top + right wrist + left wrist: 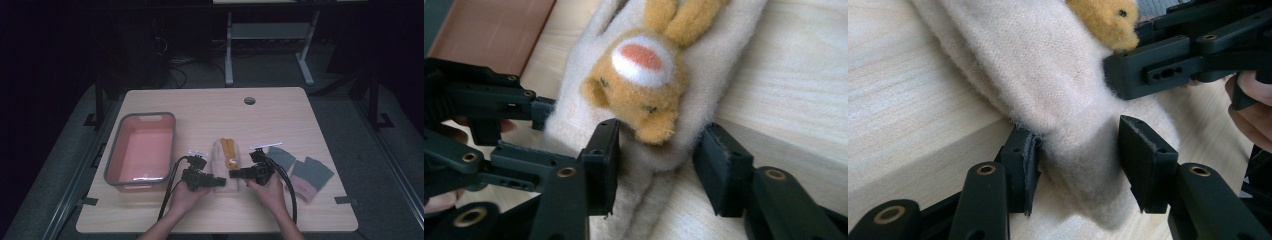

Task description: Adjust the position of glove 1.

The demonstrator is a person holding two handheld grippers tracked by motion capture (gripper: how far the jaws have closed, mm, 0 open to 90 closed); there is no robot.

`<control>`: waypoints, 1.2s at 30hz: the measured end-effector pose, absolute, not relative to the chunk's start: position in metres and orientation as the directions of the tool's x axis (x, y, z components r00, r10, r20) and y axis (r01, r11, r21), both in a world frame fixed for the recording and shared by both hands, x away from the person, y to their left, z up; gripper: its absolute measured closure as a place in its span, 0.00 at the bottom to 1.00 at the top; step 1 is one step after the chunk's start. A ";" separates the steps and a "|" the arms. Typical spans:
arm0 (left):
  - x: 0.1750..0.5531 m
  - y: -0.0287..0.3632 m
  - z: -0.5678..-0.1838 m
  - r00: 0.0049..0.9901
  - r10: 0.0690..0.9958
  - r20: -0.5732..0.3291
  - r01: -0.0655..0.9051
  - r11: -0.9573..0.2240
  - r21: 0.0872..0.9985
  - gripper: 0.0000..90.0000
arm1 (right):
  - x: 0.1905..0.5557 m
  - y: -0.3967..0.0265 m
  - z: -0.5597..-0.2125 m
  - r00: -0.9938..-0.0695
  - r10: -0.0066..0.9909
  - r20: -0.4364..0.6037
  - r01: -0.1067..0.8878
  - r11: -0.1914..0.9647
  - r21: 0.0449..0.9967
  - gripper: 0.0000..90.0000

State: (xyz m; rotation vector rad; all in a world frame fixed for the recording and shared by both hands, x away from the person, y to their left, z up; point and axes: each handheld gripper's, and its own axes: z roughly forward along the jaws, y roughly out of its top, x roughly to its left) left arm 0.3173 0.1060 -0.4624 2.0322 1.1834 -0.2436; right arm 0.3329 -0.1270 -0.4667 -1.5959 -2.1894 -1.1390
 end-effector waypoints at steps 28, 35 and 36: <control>0.328 0.106 -0.469 0.517 0.620 -0.590 0.839 -0.229 0.494 0.73 | 0.325 -0.131 -0.478 -0.321 0.666 0.673 0.899 -0.009 0.437 0.87; 0.328 0.107 -0.469 0.532 0.617 -0.580 0.831 -0.248 0.498 0.74 | 0.326 -0.135 -0.471 -0.324 0.694 0.643 0.888 -0.012 0.460 0.69; 0.328 0.107 -0.469 0.533 0.618 -0.578 0.830 -0.251 0.497 0.74 | 0.327 -0.135 -0.471 -0.326 0.698 0.637 0.885 -0.010 0.465 0.67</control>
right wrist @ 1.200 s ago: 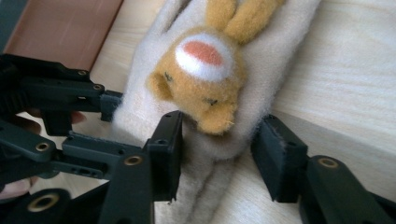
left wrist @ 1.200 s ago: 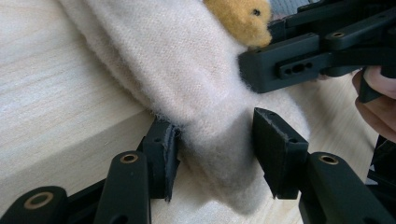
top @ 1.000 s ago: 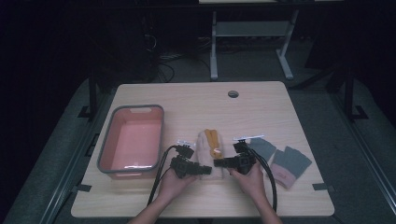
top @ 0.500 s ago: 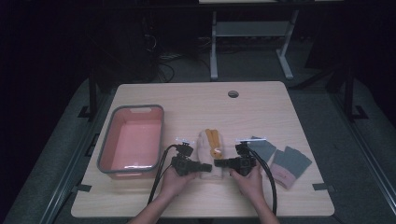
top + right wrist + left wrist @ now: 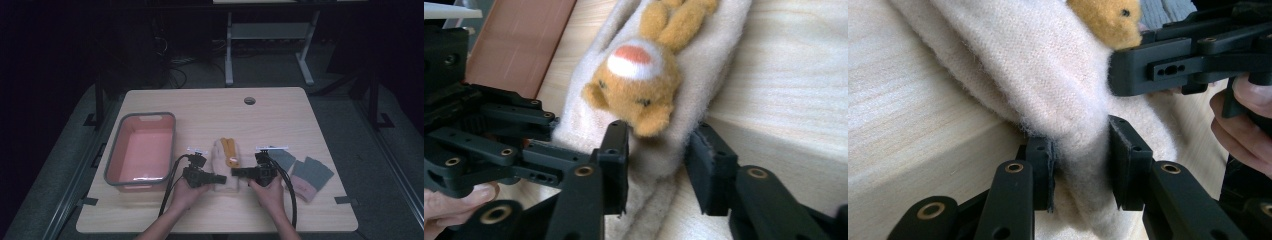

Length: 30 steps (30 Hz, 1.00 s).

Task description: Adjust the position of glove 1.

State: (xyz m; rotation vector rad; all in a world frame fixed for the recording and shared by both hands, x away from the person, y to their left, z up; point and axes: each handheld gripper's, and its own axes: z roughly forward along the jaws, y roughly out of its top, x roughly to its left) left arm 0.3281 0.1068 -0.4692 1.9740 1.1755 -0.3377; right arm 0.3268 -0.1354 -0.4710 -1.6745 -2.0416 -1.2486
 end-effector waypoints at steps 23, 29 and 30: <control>0.329 0.110 -0.465 0.531 0.578 -0.619 0.834 -0.228 0.502 0.74 | 0.331 -0.130 -0.467 -0.319 0.673 0.667 0.893 -0.023 0.450 0.92; 0.327 0.111 -0.459 0.546 0.570 -0.614 0.824 -0.235 0.515 0.74 | 0.329 -0.131 -0.460 -0.326 0.662 0.675 0.893 -0.020 0.450 0.92; 0.327 0.111 -0.458 0.548 0.567 -0.615 0.823 -0.232 0.519 0.74 | 0.329 -0.131 -0.459 -0.328 0.661 0.675 0.892 -0.018 0.451 0.92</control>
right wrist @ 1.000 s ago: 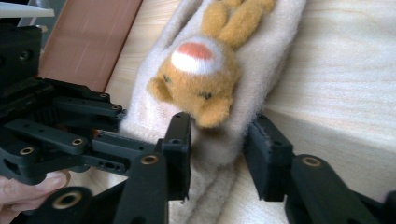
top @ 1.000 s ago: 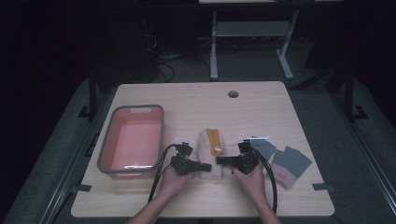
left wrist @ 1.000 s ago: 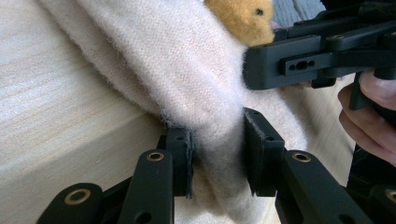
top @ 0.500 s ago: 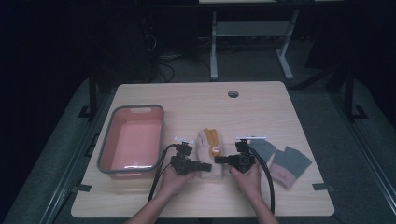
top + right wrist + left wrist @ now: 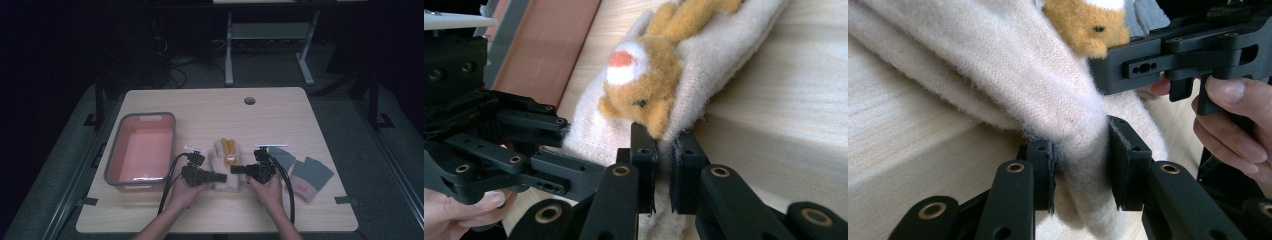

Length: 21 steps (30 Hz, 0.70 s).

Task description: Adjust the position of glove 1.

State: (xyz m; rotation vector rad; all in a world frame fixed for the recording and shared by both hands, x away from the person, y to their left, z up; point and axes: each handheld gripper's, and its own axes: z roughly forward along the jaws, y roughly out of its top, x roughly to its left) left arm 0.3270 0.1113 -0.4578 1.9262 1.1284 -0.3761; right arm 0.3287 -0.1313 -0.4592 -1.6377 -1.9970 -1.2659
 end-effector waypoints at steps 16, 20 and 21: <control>0.328 0.121 -0.427 0.582 0.542 -0.606 0.796 -0.227 0.561 0.74 | 0.330 -0.130 -0.429 -0.361 0.627 0.691 0.879 -0.018 0.476 0.92; 0.330 0.124 -0.418 0.582 0.537 -0.611 0.795 -0.218 0.566 0.74 | 0.332 -0.128 -0.420 -0.376 0.621 0.687 0.871 -0.016 0.491 0.92; 0.331 0.125 -0.416 0.589 0.534 -0.607 0.790 -0.222 0.571 0.74 | 0.332 -0.128 -0.418 -0.377 0.619 0.689 0.871 -0.017 0.492 0.92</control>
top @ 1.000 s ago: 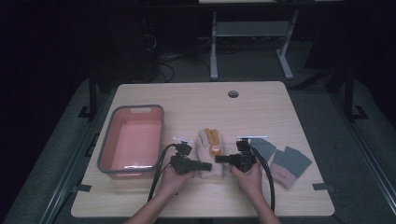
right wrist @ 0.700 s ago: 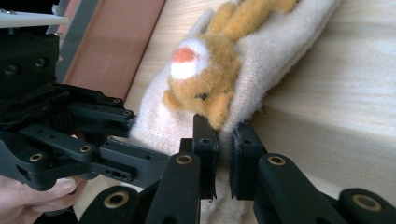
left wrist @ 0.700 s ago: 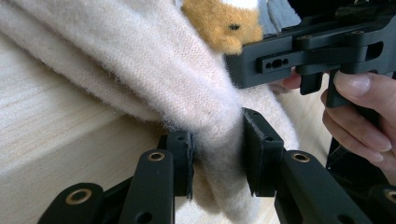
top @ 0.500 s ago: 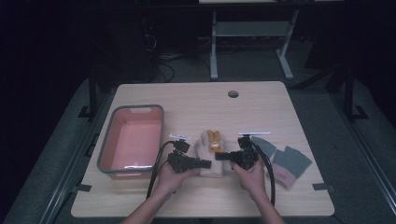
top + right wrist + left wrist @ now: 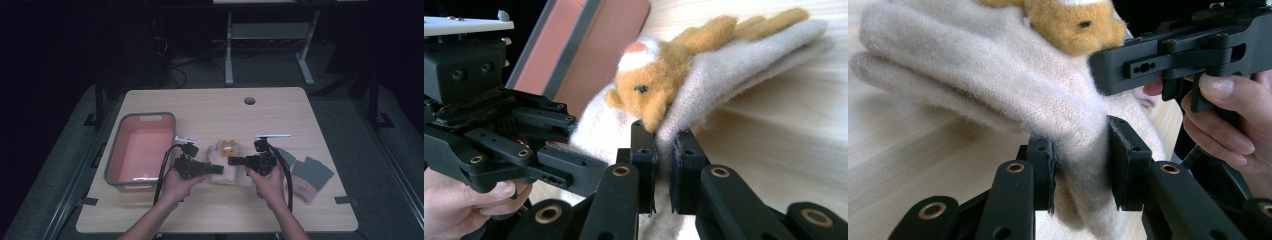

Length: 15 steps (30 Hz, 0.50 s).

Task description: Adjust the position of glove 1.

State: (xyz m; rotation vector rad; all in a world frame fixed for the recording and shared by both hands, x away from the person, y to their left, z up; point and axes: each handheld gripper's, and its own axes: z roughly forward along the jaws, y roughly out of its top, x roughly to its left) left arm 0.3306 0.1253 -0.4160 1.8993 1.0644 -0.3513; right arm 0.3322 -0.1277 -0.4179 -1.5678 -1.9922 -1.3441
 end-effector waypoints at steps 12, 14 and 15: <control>0.339 0.135 -0.394 0.582 0.523 -0.623 0.793 -0.193 0.578 0.74 | 0.340 -0.122 -0.394 -0.400 0.599 0.694 0.856 -0.026 0.516 0.92; 0.340 0.136 -0.391 0.589 0.522 -0.618 0.787 -0.196 0.585 0.74 | 0.342 -0.122 -0.392 -0.405 0.597 0.693 0.855 -0.022 0.518 0.92; 0.341 0.137 -0.389 0.590 0.523 -0.615 0.785 -0.194 0.588 0.74 | 0.343 -0.121 -0.390 -0.406 0.594 0.695 0.855 -0.023 0.519 0.92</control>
